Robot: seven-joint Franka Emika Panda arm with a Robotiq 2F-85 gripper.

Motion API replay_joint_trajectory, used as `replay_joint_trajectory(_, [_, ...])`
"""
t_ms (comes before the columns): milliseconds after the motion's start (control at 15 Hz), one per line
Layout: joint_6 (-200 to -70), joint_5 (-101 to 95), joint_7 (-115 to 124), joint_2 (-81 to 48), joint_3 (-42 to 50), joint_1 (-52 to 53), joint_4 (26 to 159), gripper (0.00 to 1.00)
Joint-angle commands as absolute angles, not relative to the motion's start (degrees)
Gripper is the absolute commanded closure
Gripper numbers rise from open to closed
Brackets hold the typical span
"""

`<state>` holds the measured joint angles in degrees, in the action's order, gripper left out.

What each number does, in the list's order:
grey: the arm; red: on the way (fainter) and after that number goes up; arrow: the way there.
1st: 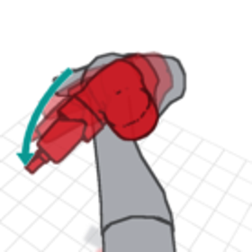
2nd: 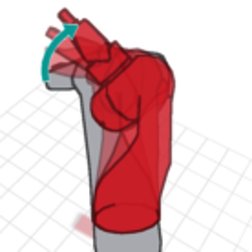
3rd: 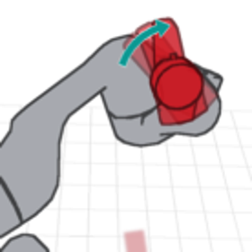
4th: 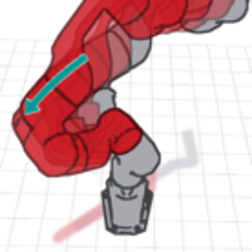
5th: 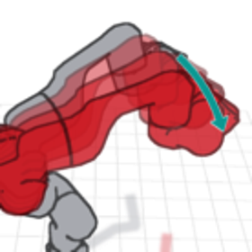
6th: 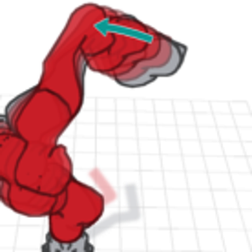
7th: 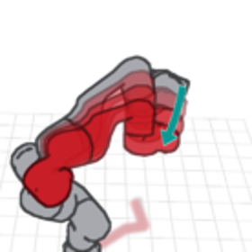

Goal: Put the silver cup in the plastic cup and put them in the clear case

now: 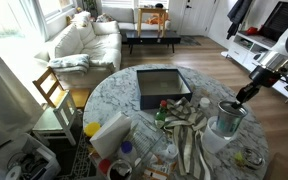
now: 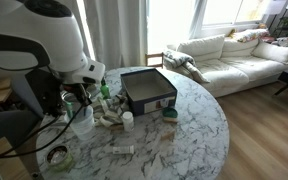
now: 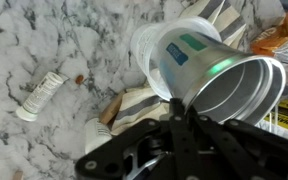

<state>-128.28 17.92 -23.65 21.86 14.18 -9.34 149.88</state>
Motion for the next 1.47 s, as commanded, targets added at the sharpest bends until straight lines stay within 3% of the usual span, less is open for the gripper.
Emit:
replay_joint_trajectory(0, [-131.81, 17.77, -23.0, 22.98, 14.63, -8.29, 152.99, 0.99])
replay_joint_trajectory(67, [-131.78, 17.94, -23.14, 23.15, 14.68, -8.04, 153.32, 0.88])
replay_joint_trajectory(133, [-132.1, 17.88, -23.05, 23.21, 14.61, -7.94, 153.6, 0.69])
replay_joint_trajectory(733, [-132.86, 17.81, -21.48, 22.88, 14.43, -7.46, 152.9, 0.05])
replay_joint_trajectory(800, [-133.28, 16.32, -20.57, 22.29, 14.01, -8.05, 152.93, 0.0])
replay_joint_trajectory(1400, [-140.65, 16.59, -20.69, 16.78, 14.78, -7.82, 156.72, 0.0])
